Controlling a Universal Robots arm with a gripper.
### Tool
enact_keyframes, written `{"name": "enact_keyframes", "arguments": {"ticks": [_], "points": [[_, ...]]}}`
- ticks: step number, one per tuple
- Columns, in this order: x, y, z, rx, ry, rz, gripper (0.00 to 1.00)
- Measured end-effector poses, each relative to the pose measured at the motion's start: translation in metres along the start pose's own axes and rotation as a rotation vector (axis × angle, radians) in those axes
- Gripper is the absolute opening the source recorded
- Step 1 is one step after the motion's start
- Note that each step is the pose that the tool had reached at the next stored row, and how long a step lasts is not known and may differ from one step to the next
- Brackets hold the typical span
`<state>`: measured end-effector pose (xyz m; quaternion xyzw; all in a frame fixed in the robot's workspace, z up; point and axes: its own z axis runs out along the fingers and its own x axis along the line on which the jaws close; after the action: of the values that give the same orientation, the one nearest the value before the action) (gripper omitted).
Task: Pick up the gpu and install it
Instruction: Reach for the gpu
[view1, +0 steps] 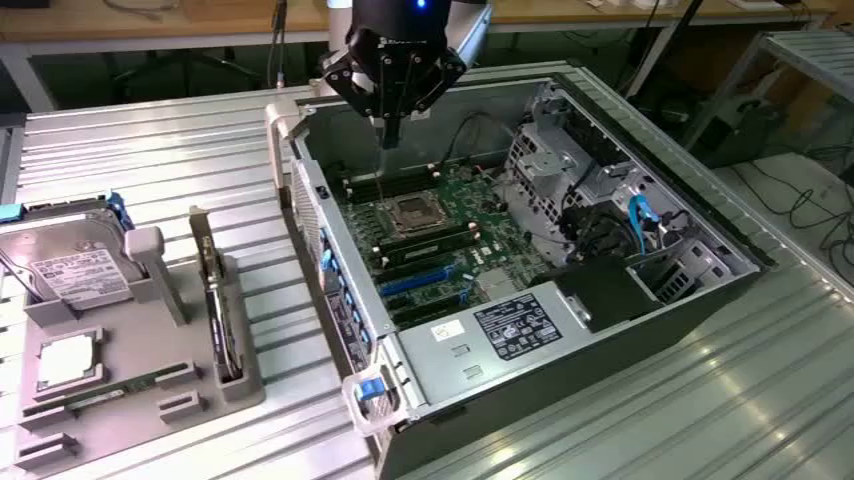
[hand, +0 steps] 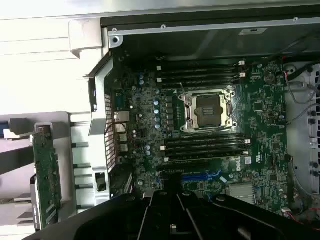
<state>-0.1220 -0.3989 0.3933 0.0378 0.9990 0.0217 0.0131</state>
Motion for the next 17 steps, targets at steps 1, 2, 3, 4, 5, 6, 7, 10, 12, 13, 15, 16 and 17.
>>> {"name": "enact_keyframes", "arguments": {"ticks": [1, 2, 3, 4, 5, 6, 7, 10, 12, 13, 15, 16, 17], "points": [[0.0011, -0.0001, -0.0001, 0.0001, 0.0001, 0.000, 0.11], [0.0024, -0.0002, -0.0001, 0.0000, 0.0000, 0.000, 0.11], [0.0032, -0.0002, -0.0001, 0.0000, 0.0000, 0.000, 0.11], [0.0039, -0.0003, -0.0001, 0.0001, 0.0000, 0.000, 0.11], [0.0047, -0.0003, -0.0001, 0.0000, 0.0000, 0.000, 0.11], [0.0050, -0.0004, -0.0002, 0.0000, 0.0001, 0.000, 0.11], [0.0054, -0.0004, -0.0002, 0.0000, 0.0001, 0.000, 0.11], [0.0067, -0.0005, -0.0002, 0.0000, 0.0003, 0.000, 0.11], [0.0076, -0.0006, -0.0002, 0.0001, 0.0004, 0.000, 0.11], [0.0082, -0.0006, -0.0002, 0.0001, 0.0005, 0.000, 0.11], [0.0091, -0.0007, -0.0002, 0.0001, 0.0006, 0.000, 0.11], [0.0097, -0.0007, -0.0002, 0.0001, 0.0007, 0.000, 0.11], [0.0103, -0.0008, -0.0002, 0.0001, 0.0008, 0.000, 0.11]]}}
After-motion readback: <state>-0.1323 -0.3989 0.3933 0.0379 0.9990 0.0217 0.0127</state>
